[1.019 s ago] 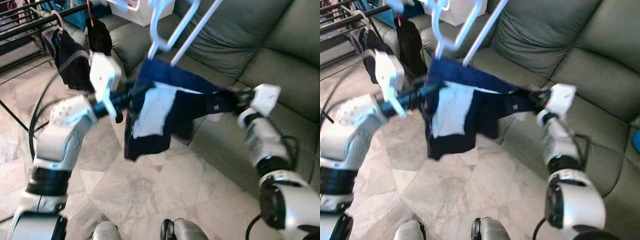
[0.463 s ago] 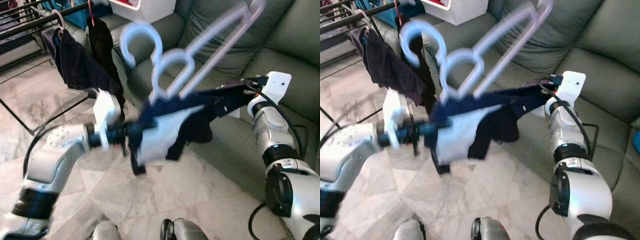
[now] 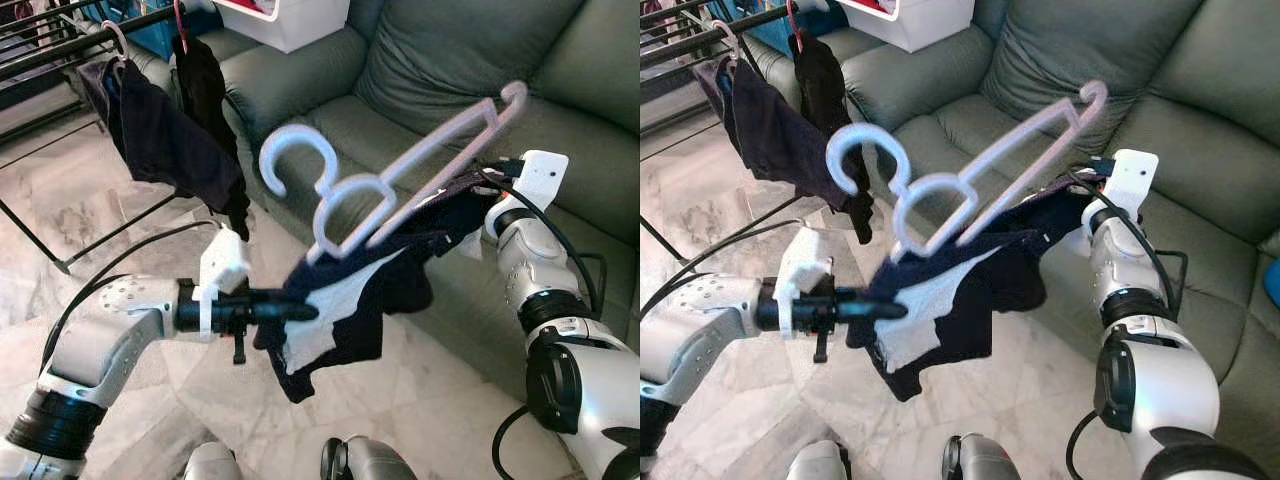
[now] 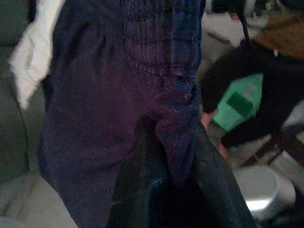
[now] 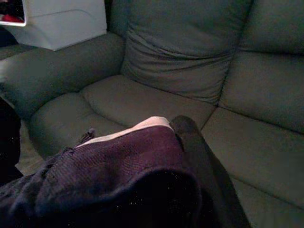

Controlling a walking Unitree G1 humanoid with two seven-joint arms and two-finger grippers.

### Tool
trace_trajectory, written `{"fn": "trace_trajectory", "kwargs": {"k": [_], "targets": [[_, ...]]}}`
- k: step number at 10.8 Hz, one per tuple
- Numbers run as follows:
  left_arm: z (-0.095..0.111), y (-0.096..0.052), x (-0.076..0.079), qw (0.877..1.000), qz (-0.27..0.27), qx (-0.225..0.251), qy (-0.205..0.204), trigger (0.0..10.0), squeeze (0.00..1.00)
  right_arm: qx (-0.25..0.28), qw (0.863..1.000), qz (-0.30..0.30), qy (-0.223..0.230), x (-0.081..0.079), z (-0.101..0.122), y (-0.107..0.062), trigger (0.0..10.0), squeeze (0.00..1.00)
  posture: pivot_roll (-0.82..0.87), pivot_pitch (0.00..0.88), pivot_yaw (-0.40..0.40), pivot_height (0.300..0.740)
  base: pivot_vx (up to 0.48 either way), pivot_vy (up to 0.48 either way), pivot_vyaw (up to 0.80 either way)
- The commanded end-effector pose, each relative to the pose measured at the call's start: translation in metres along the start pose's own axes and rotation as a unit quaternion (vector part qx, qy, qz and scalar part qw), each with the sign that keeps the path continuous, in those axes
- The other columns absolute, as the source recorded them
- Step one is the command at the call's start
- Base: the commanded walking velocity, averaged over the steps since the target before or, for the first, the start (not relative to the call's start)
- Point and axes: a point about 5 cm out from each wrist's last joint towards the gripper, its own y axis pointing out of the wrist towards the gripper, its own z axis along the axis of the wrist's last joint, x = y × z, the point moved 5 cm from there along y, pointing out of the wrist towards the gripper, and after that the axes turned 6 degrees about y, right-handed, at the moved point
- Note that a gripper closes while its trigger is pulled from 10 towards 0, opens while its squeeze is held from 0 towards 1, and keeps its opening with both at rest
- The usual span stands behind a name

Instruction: Hang hanger

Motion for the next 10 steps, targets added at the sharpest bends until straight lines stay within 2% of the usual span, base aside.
{"fn": "trace_trajectory", "kwargs": {"k": [1,2,3,5,6,7,9,10], "targets": [[-0.029,-0.014,0.013,0.997,-0.04,-0.057,-0.031,0.0,0.0,0.102,0.993,-0.065,0.018,0.039,0.064,0.001,0.0,0.0,-0.02,0.1,-0.091,0.74,0.0,0.0,0.0],[-0.04,-0.015,0.01,0.995,-0.035,-0.088,-0.017,0.0,0.0,0.137,0.99,-0.033,0.03,0.027,0.081,0.002,0.0,0.0,-0.02,0.094,-0.092,0.74,0.0,0.0,0.0],[-0.049,-0.013,-0.003,0.994,-0.003,-0.106,-0.003,0.0,0.0,0.174,0.984,0.033,0.03,0.004,0.101,0.003,0.0,0.0,-0.02,0.093,-0.089,0.74,0.0,0.0,0.0],[-0.055,-0.009,-0.025,0.993,0.058,-0.099,0.011,0.0,0.0,0.192,0.974,0.121,-0.001,-0.026,0.111,0.0,0.0,0.0,-0.03,0.092,-0.085,0.74,0.0,0.0,0.0],[-0.064,-0.011,-0.038,0.988,0.103,-0.116,0.023,0.0,0.0,0.188,0.967,0.167,-0.042,-0.04,0.108,-0.003,0.0,0.0,-0.03,0.093,-0.083,0.74,0.0,0.0,0.0],[-0.074,-0.017,-0.056,0.976,0.159,-0.143,0.047,0.0,0.0,0.182,0.953,0.211,-0.115,-0.051,0.104,-0.007,0.0,0.0,-0.03,0.093,-0.08,0.74,0.0,0.0,0.0],[-0.081,-0.017,-0.054,0.975,0.147,-0.151,0.074,0.0,0.0,0.19,0.949,0.212,-0.134,-0.05,0.11,-0.008,0.0,0.0,-0.03,0.092,-0.08,0.74,0.0,0.0,0.0],[-0.094,-0.02,-0.052,0.967,0.132,-0.193,0.098,0.0,0.0,0.192,0.948,0.21,-0.142,-0.051,0.112,-0.007,0.0,0.0,-0.03,0.092,-0.079,0.74,0.0,0.0,0.0]]}}
